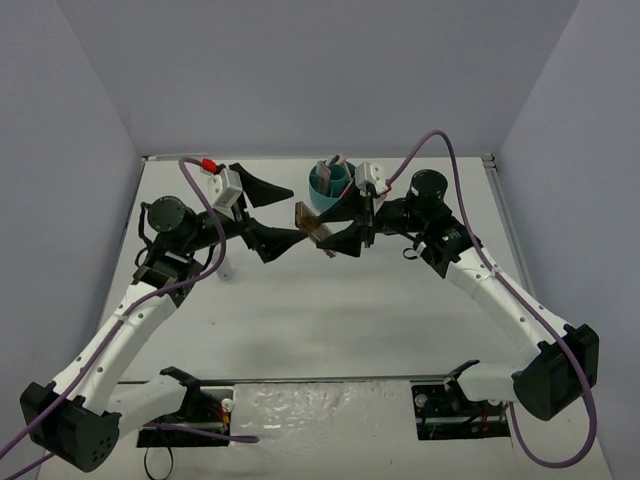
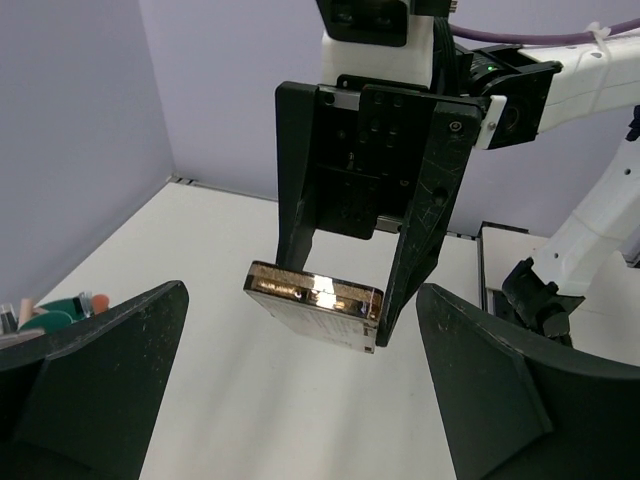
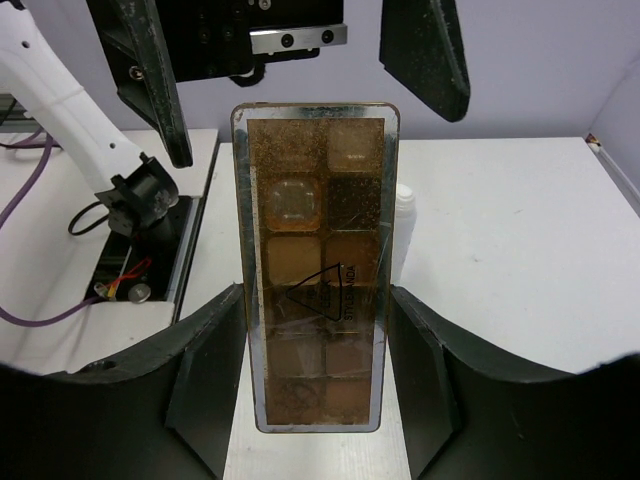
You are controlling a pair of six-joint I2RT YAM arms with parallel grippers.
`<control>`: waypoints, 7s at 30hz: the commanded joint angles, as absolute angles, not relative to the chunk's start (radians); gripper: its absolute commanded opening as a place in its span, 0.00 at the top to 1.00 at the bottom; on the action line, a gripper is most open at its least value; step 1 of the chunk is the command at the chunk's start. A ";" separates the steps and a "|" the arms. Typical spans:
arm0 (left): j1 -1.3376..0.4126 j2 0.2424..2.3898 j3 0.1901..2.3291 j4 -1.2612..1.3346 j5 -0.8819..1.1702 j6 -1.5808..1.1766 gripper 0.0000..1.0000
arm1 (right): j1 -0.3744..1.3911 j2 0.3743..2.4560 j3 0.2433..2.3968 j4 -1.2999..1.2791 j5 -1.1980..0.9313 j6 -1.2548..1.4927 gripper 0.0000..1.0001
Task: Organize the makeup
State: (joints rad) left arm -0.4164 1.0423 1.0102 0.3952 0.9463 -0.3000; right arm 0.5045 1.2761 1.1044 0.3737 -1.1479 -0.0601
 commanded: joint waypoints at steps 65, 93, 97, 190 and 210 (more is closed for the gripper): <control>-0.406 1.222 1.080 0.900 1.183 -0.562 0.87 | 0.433 1.308 1.191 0.544 -1.268 0.012 0.00; -0.369 1.707 1.310 0.871 0.586 -0.148 0.86 | 0.297 0.901 0.792 0.312 -0.300 0.100 0.00; -0.357 1.812 1.400 0.881 0.604 -0.160 0.87 | 0.296 0.880 0.785 0.315 -0.291 0.097 0.00; -0.319 1.005 0.536 0.325 -0.446 -0.355 0.10 | 0.303 0.910 0.709 0.370 -0.480 0.170 0.00; -0.319 1.183 0.478 0.539 -0.358 -0.345 0.35 | 0.305 0.914 0.699 0.380 -0.489 0.166 0.00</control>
State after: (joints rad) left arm -0.3202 1.1665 0.4607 0.4258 -0.3650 -0.3441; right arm 0.2962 0.9230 0.6945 0.2878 -0.4692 0.1612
